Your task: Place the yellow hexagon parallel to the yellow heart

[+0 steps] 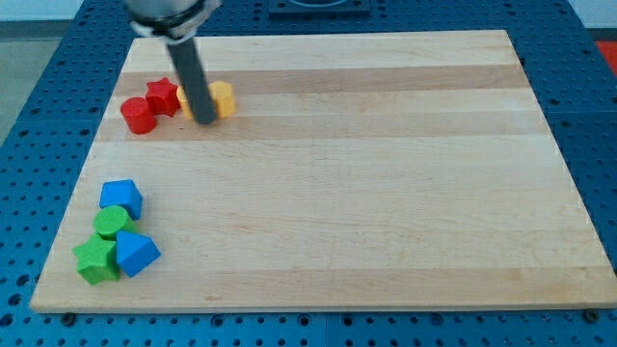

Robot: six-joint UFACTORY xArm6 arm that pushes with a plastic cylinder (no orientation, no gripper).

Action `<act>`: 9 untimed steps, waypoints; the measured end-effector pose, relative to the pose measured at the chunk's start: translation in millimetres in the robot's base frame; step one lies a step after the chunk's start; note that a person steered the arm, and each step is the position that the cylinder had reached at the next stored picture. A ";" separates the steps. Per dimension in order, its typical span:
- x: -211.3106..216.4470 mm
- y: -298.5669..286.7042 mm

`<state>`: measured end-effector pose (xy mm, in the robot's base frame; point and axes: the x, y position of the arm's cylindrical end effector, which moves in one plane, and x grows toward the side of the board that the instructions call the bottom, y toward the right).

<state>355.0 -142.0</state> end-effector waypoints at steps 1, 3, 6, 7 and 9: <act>-30.4 41.9; -39.1 56.4; -26.1 -1.6; -84.8 -15.4; -83.9 0.3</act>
<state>271.2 -141.7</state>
